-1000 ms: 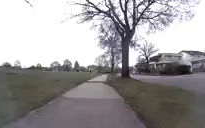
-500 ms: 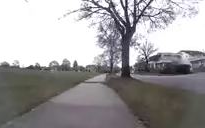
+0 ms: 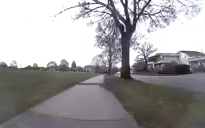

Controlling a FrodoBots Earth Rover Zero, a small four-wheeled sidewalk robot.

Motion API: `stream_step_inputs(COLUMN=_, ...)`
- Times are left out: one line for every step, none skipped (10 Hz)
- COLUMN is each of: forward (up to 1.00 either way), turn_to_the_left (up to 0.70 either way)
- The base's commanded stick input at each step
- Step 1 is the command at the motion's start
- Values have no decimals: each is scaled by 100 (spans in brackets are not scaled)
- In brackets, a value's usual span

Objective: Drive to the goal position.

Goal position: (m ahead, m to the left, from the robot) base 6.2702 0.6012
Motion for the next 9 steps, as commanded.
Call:
stream_step_inputs(forward=100, turn_to_the_left=37)
stream_step_inputs(forward=100, turn_to_the_left=17)
stream_step_inputs(forward=100, turn_to_the_left=3)
stream_step_inputs(forward=100, turn_to_the_left=0)
stream_step_inputs(forward=100, turn_to_the_left=0)
stream_step_inputs(forward=100, turn_to_the_left=17)
stream_step_inputs(forward=100, turn_to_the_left=38)
stream_step_inputs(forward=100, turn_to_the_left=30)
stream_step_inputs(forward=100, turn_to_the_left=9)
